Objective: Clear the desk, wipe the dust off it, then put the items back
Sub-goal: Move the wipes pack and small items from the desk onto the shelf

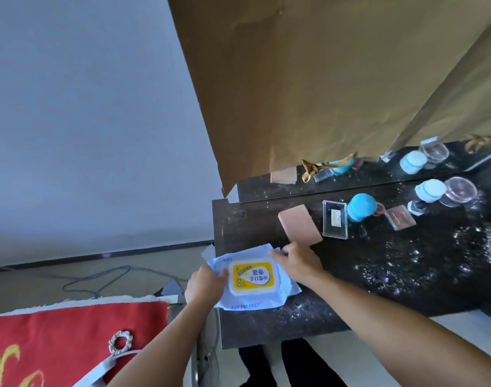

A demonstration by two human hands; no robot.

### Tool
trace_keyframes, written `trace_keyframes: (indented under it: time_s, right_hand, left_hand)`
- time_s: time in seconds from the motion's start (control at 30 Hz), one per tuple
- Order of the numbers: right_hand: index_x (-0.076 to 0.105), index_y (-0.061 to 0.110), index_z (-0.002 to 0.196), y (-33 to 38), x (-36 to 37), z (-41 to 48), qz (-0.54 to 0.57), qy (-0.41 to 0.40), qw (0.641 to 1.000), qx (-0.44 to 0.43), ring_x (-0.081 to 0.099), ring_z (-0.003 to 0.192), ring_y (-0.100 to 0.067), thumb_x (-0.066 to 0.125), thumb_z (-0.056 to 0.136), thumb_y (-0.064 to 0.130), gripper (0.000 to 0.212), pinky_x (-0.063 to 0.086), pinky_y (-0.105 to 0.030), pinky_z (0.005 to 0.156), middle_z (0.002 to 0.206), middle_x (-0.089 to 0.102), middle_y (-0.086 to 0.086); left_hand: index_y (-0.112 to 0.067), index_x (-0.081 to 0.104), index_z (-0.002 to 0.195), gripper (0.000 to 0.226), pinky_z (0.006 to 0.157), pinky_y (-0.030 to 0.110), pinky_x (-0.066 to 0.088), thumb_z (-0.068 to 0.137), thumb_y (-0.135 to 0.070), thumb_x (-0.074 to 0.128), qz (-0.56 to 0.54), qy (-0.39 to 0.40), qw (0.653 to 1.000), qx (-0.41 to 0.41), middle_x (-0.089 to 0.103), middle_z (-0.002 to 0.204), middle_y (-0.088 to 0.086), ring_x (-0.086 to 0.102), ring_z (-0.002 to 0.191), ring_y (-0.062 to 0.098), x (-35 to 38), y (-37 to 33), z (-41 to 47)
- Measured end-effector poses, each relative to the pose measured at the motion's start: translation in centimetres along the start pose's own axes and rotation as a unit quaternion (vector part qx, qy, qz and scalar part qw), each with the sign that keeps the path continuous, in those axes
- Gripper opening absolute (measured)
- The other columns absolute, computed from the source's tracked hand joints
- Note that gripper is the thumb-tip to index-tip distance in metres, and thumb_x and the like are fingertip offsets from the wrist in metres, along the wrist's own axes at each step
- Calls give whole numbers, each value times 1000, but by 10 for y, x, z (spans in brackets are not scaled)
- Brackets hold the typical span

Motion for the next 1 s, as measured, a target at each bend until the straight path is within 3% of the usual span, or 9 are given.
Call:
trace_keyframes:
  time_s: [0.1,0.17,0.3,0.47,0.63,0.73,0.8,0.9,1.0]
  right_hand:
    - [66,18,85,-6,-27,10,-98,-186,975,-67,58,90,-26,59,86,41,24,45,-32,69,90,65,-3]
    - [61,15,109,-13,-41,23,-147,-260,953,-57,50,108,-30,64,83,35,33,45,-39,82,115,58,-9]
    - [47,18,128,-35,-47,41,-163,-220,961,42,45,119,-31,59,83,51,57,44,-45,90,130,49,-11]
    - [51,21,126,-46,-20,24,-176,-201,962,-63,45,119,-29,55,88,41,44,45,-43,87,128,54,-5]
    - [66,22,113,-63,-34,27,-135,-220,962,-88,51,112,-21,56,88,42,34,47,-41,87,120,63,1]
    - [61,15,112,-81,-60,40,-131,-273,953,6,52,106,-25,60,84,44,40,48,-40,81,116,59,-6]
    - [53,11,115,-88,-69,48,-115,-267,952,100,52,105,-28,62,79,53,56,48,-41,80,118,54,-11]
    - [46,9,120,-89,-69,57,-70,-235,956,162,53,104,-29,68,71,59,73,50,-40,74,119,52,-13]
    - [47,9,114,-95,-73,58,-26,-217,962,166,53,102,-28,75,63,53,73,50,-37,69,115,52,-12]
  left_hand:
    - [-12,55,110,36,75,32,45,89,-41,48,78,-33,996,24,65,106,8,61,97,29,-6,-2,-5]
    - [-14,49,111,32,76,34,43,90,-39,48,93,-73,992,53,63,109,7,60,100,29,-10,-6,-8]
    - [-16,50,113,28,73,33,39,92,-34,47,92,-132,978,137,55,115,3,54,105,24,-9,-24,-9]
    - [-17,55,112,26,86,35,42,92,-32,47,100,-137,963,210,53,114,1,48,110,21,5,-58,-6]
    - [-17,55,116,29,93,34,36,92,-32,46,148,-115,951,246,52,118,3,46,112,24,19,-96,-1]
    - [-14,55,114,30,92,37,39,91,-32,48,130,-90,959,236,52,119,6,46,113,27,28,-121,4]
    - [-11,53,113,33,91,41,41,90,-34,50,107,-66,969,212,50,120,9,46,114,29,36,-139,8]
    - [-11,44,125,51,94,42,40,85,-41,57,108,-44,971,209,42,128,10,40,121,31,48,-164,17]
    - [-18,15,147,93,107,43,30,76,-44,70,198,-16,936,290,17,151,9,20,138,30,59,-187,28]
Point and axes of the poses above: each hand's wrist, its own z-axis towards the middle knuckle, its own x-axis out of the palm, y = z × x, the point moved 2 cm from there along z, towards the middle knuckle
